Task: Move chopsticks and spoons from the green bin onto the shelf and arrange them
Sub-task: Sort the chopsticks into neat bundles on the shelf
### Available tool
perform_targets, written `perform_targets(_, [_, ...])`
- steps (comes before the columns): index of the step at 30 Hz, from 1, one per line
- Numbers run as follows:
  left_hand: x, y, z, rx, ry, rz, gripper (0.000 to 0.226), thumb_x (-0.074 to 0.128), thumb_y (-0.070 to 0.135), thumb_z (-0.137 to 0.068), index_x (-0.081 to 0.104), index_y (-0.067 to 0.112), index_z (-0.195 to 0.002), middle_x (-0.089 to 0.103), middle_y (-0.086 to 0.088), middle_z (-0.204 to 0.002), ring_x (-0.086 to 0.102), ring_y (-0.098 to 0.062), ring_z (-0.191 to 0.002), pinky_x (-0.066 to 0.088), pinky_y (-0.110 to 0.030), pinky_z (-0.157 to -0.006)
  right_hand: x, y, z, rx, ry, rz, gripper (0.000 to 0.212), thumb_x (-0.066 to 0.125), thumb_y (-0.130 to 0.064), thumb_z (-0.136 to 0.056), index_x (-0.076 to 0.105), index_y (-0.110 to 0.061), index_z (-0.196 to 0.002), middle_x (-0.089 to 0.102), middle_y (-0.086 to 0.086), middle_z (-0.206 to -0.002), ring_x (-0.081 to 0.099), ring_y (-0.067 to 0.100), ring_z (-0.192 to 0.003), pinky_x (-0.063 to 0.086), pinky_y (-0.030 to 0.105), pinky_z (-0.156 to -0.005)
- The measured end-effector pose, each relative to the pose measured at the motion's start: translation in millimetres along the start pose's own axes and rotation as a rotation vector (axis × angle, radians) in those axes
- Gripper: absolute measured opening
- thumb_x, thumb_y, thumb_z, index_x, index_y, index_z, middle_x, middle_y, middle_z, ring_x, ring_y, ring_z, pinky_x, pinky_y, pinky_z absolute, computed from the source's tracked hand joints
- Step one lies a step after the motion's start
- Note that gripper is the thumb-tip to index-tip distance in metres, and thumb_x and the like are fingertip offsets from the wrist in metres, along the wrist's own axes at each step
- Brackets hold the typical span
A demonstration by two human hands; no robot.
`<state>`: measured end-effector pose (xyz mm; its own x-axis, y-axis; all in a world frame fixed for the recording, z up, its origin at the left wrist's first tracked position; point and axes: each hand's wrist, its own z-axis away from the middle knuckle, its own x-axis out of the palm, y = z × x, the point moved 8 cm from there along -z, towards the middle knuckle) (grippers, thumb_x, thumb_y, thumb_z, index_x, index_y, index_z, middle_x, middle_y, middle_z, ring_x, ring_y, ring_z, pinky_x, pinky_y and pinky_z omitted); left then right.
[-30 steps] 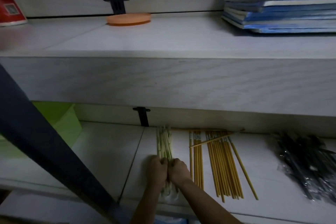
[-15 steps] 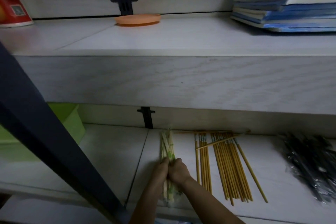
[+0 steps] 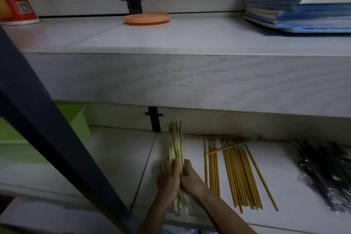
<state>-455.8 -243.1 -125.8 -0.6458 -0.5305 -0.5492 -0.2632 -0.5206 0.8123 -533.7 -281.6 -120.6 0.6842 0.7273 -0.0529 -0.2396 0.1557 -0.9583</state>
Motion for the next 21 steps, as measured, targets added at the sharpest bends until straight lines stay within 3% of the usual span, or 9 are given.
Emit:
perform_targets(2, [-11,19,7,0.067,0.037,0.052,0.044,0.034,0.031,-0.098,0.042,0.006,-0.134,0.045,-0.015,-0.138,0.042,-0.028,-0.127,0.036,-0.036,-0.106,-2,-6,5,-0.042,-0.014,-0.025,0.027,0.045,-0.007,-0.095,0.038,-0.015,-0.119,0.058,0.001,-0.106,0.060,0.012,-0.100,0.053,0.022,-0.082])
perform_targets(5, [-25,48,9,0.096,0.023,0.272,0.038,0.048,0.033,-0.094,0.044,0.010,-0.125,0.057,-0.011,-0.116,0.057,-0.019,-0.095,0.047,-0.028,-0.075,0,-16,11,-0.128,-0.057,0.005,0.036,0.045,-0.011,-0.096,0.033,-0.023,-0.128,0.057,-0.009,-0.108,0.057,0.003,-0.101,0.049,0.015,-0.082])
perform_targets(6, [-32,57,4,0.075,0.021,0.356,0.041,0.058,0.030,-0.090,0.044,0.011,-0.123,0.059,-0.009,-0.110,0.058,-0.018,-0.090,0.046,-0.026,-0.072,1,-18,13,-0.157,-0.070,0.027,0.036,0.045,-0.012,-0.096,0.034,-0.025,-0.128,0.056,-0.010,-0.109,0.055,0.002,-0.103,0.047,0.014,-0.084])
perform_targets(8, [-45,72,-9,-0.005,0.015,0.519,0.046,0.075,0.019,-0.076,0.053,0.008,-0.115,0.063,-0.009,-0.102,0.062,-0.023,-0.091,0.049,-0.029,-0.080,3,-22,15,-0.213,-0.080,0.074,0.032,0.047,-0.015,-0.096,0.040,-0.026,-0.125,0.057,-0.004,-0.112,0.054,0.008,-0.105,0.044,0.013,-0.086])
perform_targets(11, [-55,99,-15,-0.006,-0.117,0.830,0.018,0.075,-0.001,-0.071,0.066,0.006,-0.084,0.067,-0.011,-0.080,0.069,-0.020,-0.071,0.055,-0.033,-0.078,1,-32,16,-0.279,-0.090,0.117,0.031,0.052,-0.019,-0.094,0.045,-0.024,-0.123,0.058,-0.001,-0.107,0.055,0.011,-0.101,0.044,0.019,-0.086])
perform_targets(13, [-61,115,-10,0.091,-0.150,0.778,0.016,0.074,-0.005,-0.071,0.064,0.009,-0.074,0.065,-0.005,-0.066,0.066,-0.011,-0.055,0.056,-0.027,-0.064,-2,-40,15,-0.307,-0.101,0.093,0.031,0.055,-0.019,-0.091,0.047,-0.024,-0.121,0.059,0.000,-0.105,0.057,0.016,-0.101,0.047,0.026,-0.088])
perform_targets(15, [-64,125,1,0.194,-0.141,0.614,0.015,0.075,0.001,-0.072,0.064,0.011,-0.074,0.065,-0.002,-0.063,0.065,-0.009,-0.054,0.052,-0.021,-0.058,-5,-47,15,-0.337,-0.107,0.071,0.031,0.056,-0.012,-0.091,0.048,-0.022,-0.120,0.060,0.001,-0.105,0.059,0.012,-0.100,0.048,0.021,-0.087])
perform_targets(19, [-62,122,18,0.242,-0.110,0.514,0.017,0.080,0.010,-0.069,0.065,0.019,-0.074,0.067,0.002,-0.072,0.066,-0.015,-0.072,0.053,-0.028,-0.073,-5,-50,12,-0.344,-0.160,0.074,0.029,0.058,-0.004,-0.088,0.052,-0.022,-0.110,0.062,-0.005,-0.099,0.061,-0.002,-0.091,0.049,0.017,-0.083])
perform_targets(21, [-61,117,22,0.268,-0.102,0.505,0.018,0.080,0.009,-0.069,0.065,0.020,-0.072,0.067,0.005,-0.069,0.066,-0.013,-0.072,0.053,-0.028,-0.072,-6,-48,10,-0.326,-0.174,0.100,0.029,0.063,-0.002,-0.085,0.054,-0.022,-0.104,0.064,-0.006,-0.096,0.063,-0.003,-0.088,0.050,0.015,-0.080])
